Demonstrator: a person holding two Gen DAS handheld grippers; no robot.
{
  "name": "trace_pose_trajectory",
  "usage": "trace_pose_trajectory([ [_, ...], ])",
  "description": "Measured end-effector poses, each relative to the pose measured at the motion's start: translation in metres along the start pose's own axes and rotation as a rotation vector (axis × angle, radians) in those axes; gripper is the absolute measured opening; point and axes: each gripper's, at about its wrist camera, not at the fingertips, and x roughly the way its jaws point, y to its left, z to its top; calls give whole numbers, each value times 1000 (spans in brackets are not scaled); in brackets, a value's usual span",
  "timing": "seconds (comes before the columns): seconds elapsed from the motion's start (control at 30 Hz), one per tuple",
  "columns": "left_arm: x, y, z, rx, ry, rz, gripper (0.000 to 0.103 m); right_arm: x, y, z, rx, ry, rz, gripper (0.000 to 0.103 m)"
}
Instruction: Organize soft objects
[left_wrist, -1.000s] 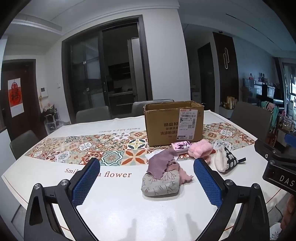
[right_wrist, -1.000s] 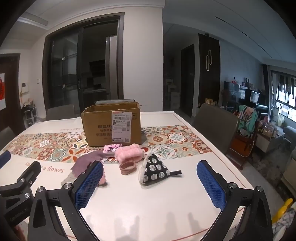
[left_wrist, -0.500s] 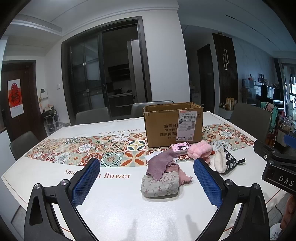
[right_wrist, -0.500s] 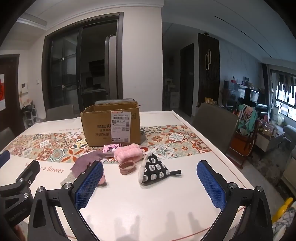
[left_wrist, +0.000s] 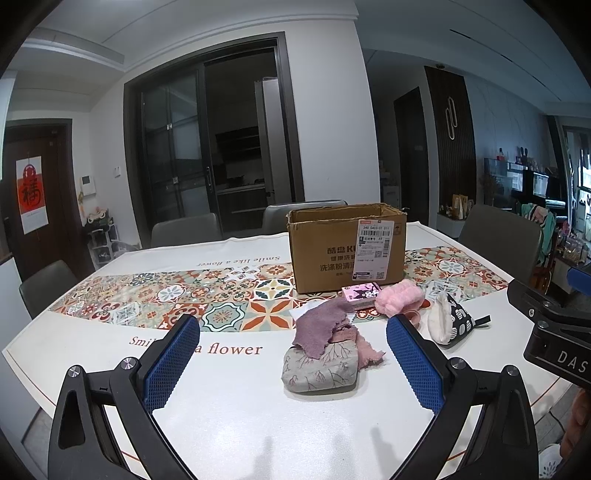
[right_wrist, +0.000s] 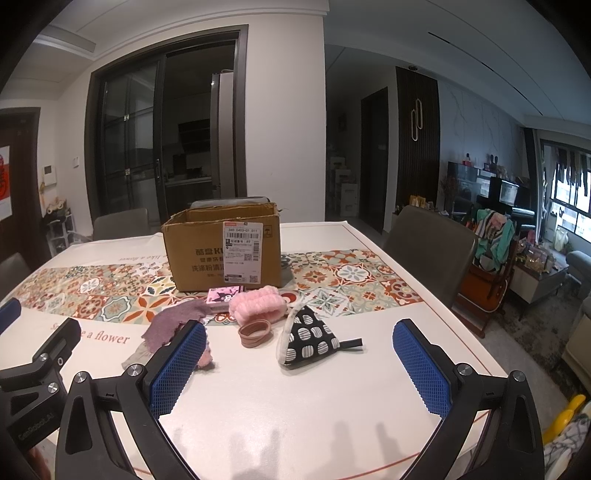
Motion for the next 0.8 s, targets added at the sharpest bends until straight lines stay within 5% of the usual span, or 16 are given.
trace_pose_trajectory([
  [0.8,1,0,-1,0,-1,-1,103,-1,-1,0,-1,-2,-1,103],
])
